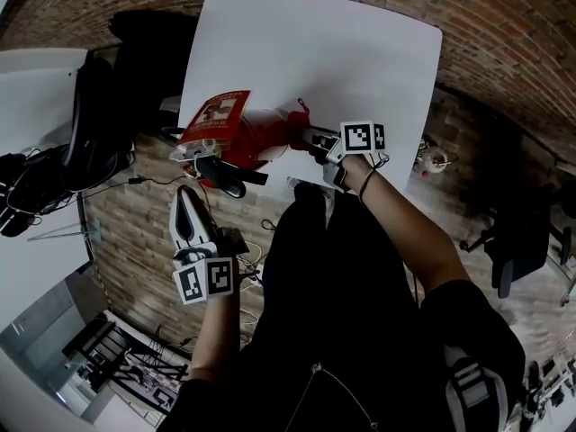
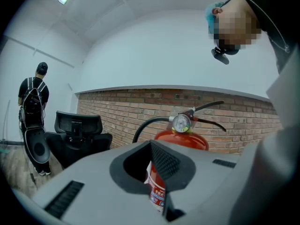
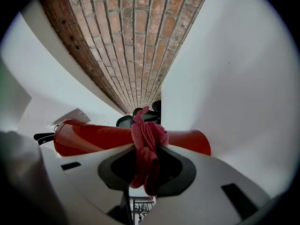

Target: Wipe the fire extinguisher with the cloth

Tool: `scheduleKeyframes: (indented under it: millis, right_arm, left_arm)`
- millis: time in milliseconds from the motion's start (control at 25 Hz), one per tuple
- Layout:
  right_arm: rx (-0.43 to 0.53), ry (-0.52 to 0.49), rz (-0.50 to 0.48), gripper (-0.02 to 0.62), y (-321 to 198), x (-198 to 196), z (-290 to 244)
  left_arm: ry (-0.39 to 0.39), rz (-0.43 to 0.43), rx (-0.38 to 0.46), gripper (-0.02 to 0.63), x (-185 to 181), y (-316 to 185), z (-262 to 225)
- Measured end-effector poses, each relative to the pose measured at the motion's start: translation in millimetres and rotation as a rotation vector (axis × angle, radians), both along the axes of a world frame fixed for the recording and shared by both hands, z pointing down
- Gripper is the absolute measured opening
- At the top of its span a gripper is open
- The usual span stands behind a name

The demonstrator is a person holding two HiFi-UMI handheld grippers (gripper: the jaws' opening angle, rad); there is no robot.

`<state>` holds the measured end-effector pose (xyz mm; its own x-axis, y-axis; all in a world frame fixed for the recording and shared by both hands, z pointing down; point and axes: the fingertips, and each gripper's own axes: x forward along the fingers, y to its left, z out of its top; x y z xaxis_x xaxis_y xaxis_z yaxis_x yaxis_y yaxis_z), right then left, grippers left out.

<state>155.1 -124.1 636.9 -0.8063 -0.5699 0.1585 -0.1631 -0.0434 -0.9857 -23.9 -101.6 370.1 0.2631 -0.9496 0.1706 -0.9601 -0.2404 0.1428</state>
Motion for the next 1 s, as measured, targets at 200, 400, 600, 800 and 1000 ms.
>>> scheduleKeyframes:
  millis: [200,400,600,800,1000]
  right_arm:
    - [0.007,-0.056,0.024,0.103,4,0,-22]
    - [0.026,-0.063,0.035,0.103,5,0,-46]
    - [0.048,-0.086,0.049,0.103,5,0,-70]
    - [0.059,-0.122,0.068,0.103,6,1,-91]
    - [0.086,-0.112,0.078,0.103,6,2,-113]
  left_arm:
    - [0.008,0.01,0.005,0.031,1,1,-2]
    - [0.022,0.024,0.016,0.031,3,0,-5]
    - [0.024,0.038,0.024,0.031,4,0,-7]
    - [0.033,0.043,0.038,0.031,3,0,-13]
    - [0.043,0.048,0.045,0.031,1,2,-16]
